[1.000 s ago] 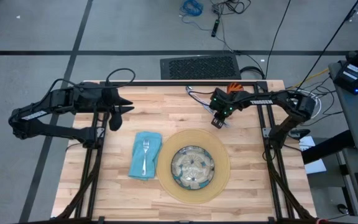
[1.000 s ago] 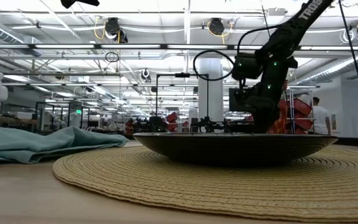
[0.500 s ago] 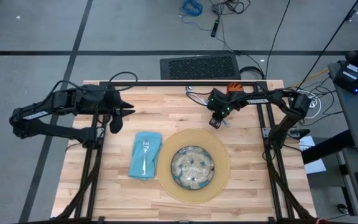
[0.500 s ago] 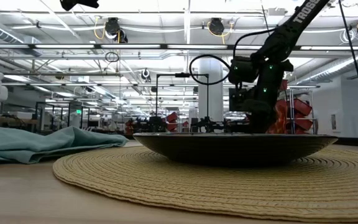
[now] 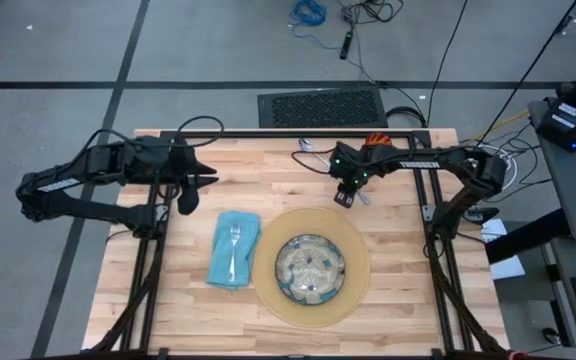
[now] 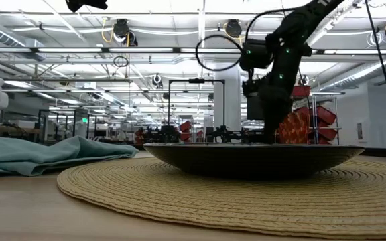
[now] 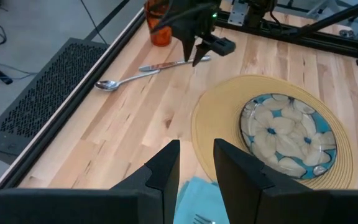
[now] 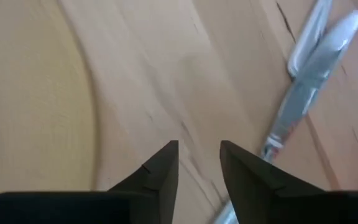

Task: Set table place
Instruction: Put the silver knife to the right of the brown mat, then put the silver spoon beside the silver knife

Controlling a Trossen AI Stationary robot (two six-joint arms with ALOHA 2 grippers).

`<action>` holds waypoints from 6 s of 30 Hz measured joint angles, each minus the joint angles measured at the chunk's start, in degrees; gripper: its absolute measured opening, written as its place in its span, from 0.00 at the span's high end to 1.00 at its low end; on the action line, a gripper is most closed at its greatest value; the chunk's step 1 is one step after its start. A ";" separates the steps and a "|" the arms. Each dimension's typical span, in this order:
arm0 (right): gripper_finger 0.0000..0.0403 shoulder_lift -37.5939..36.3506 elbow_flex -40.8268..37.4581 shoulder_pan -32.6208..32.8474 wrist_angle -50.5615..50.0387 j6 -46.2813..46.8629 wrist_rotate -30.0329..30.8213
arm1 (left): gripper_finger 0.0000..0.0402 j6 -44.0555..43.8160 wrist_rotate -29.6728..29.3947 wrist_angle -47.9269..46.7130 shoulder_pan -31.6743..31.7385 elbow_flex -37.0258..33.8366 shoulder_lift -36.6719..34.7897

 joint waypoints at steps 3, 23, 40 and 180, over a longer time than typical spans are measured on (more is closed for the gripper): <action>0.72 0.11 -1.14 -1.36 -0.22 -0.47 0.61 | 0.79 0.05 0.13 -0.48 -0.63 -0.02 0.22; 0.39 0.53 -2.86 -6.25 -0.25 -1.30 0.29 | 0.79 -1.29 -0.02 -0.24 -2.42 -0.02 0.48; 0.62 6.77 -4.31 -7.69 1.75 -0.42 0.39 | 0.79 -1.35 -0.28 -0.25 -4.35 -0.02 0.46; 0.83 -4.82 0.03 64.08 -14.69 110.44 22.53 | 0.79 12.66 2.05 -1.34 -9.22 -5.87 -3.07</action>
